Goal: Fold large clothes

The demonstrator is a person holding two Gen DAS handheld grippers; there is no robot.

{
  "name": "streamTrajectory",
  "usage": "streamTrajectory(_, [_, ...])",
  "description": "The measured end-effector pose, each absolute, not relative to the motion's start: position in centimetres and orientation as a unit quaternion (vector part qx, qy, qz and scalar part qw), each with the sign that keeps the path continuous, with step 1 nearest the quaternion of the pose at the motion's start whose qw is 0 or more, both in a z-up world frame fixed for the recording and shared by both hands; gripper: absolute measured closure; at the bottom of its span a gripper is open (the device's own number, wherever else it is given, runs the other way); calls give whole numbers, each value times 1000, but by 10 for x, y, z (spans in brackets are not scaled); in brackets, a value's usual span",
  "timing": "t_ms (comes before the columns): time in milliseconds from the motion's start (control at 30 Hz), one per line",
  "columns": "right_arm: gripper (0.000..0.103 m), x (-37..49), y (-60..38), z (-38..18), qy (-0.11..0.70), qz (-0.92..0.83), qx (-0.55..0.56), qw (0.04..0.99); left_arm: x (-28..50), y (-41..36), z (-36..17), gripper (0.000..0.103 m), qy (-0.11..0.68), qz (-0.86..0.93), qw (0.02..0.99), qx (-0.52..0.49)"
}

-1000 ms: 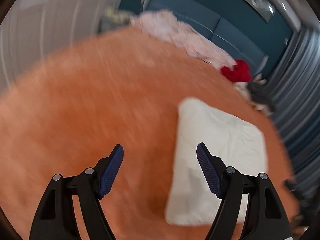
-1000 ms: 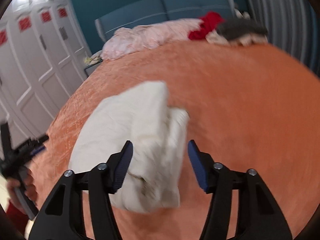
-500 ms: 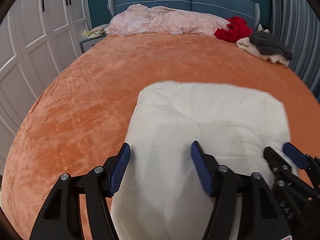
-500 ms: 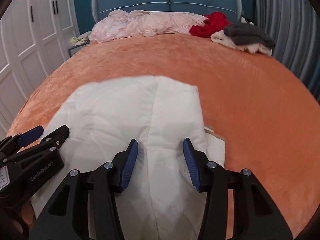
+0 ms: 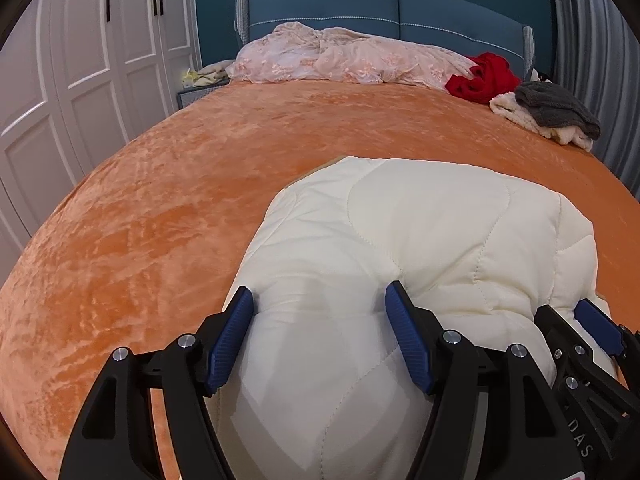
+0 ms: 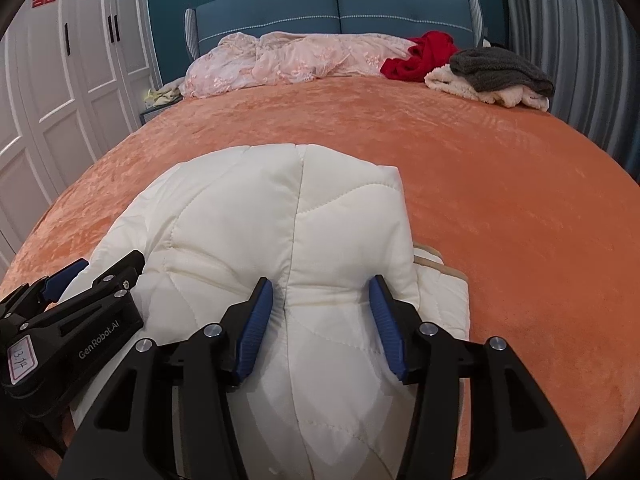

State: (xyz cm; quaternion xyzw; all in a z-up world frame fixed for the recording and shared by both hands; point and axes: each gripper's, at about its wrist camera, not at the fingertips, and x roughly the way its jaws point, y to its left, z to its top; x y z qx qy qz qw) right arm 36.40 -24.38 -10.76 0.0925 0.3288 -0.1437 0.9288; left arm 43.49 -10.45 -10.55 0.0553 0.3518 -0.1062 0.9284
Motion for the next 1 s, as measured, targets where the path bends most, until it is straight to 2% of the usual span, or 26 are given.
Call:
streamTrajectory(400, [54, 363, -242, -110, 325, -148, 85, 930, 431, -111, -109, 36, 344, -90, 932, 74])
streamTrajectory(533, [51, 355, -242, -92, 368, -141, 89, 915, 417, -109, -91, 34, 369, -83, 920, 103])
streamTrajectory(633, [36, 318, -238, -69, 387, -127, 108, 907, 388, -97, -72, 32, 388, -95, 910, 108])
streamTrajectory(667, [35, 305, -235, -67, 394, -124, 107, 904, 377, -93, -67, 31, 393, -99, 908, 107])
streamTrajectory(900, [34, 236, -218, -98, 468, -120, 87, 871, 312, -73, -63, 32, 435, -101, 888, 110])
streamTrajectory(1000, [35, 218, -220, -92, 484, -134, 94, 860, 285, -67, -61, 32, 447, -99, 881, 120])
